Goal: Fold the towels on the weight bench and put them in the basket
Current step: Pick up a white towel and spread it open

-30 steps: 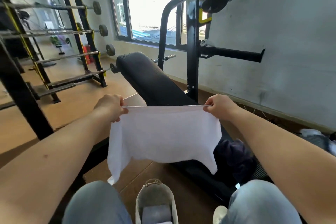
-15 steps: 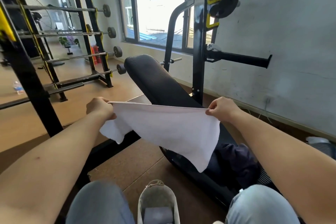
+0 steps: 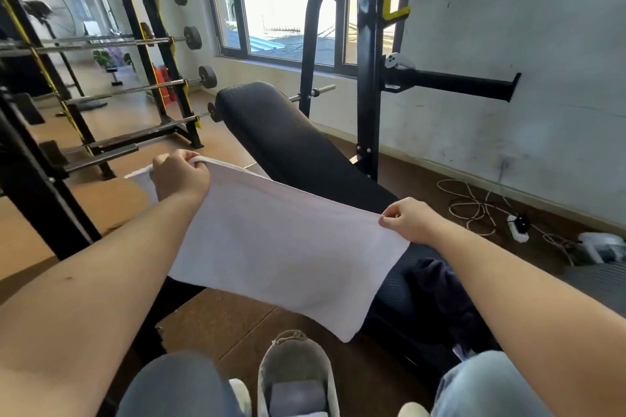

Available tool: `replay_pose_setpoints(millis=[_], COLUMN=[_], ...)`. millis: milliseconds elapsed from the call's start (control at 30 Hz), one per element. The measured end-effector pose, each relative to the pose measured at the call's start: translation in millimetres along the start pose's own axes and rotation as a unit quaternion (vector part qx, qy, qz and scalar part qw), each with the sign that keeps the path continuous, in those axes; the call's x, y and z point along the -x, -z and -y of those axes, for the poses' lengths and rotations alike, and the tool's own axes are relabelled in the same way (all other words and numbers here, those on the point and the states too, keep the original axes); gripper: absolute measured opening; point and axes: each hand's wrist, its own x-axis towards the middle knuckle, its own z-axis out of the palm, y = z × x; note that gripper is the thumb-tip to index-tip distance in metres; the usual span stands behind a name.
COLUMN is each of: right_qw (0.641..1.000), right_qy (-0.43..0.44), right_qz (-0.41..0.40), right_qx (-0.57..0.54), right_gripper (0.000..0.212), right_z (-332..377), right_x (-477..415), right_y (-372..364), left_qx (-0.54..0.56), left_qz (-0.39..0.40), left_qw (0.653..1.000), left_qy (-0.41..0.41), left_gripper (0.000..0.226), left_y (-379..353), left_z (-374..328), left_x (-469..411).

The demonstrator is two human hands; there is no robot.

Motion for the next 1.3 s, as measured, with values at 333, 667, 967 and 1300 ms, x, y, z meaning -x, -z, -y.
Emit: replay_pose_setpoints(millis=[333, 667, 967, 1300], right_qw=[0.996, 0.986, 0.978, 0.968], right_qy=[-0.082, -0.148, -0.181, -0.21], right_qz=[-0.038, -0.055, -0.084, -0.109], right_qx=[0.026, 0.045, 0.054, 0.085], right_gripper=[0.027, 0.024, 0.021, 0.022], right_z=[-65.8, -107.8, -120.6, -136.7], right_x=[-77.8, -127.2, -149.8, -175.1], right_y=[-44.4, -57.4, -56.9, -62.1], left_qx=[-0.046, -0.083, -0.208, -0.274], left_qz=[0.064, 0.101, 0.145, 0.154], left_qw=[0.995, 0.983, 0.95, 0.923], left_qy=[-0.06, -0.13, -0.182, -0.222], left_gripper=[0.021, 0.025, 0.031, 0.032], left_y=[-114.7, -194.7, -242.7, -296.5], left_z=[-13.2, -46.8, -66.9, -100.1], left_x=[-19.9, -43.8, -75.9, -112.3])
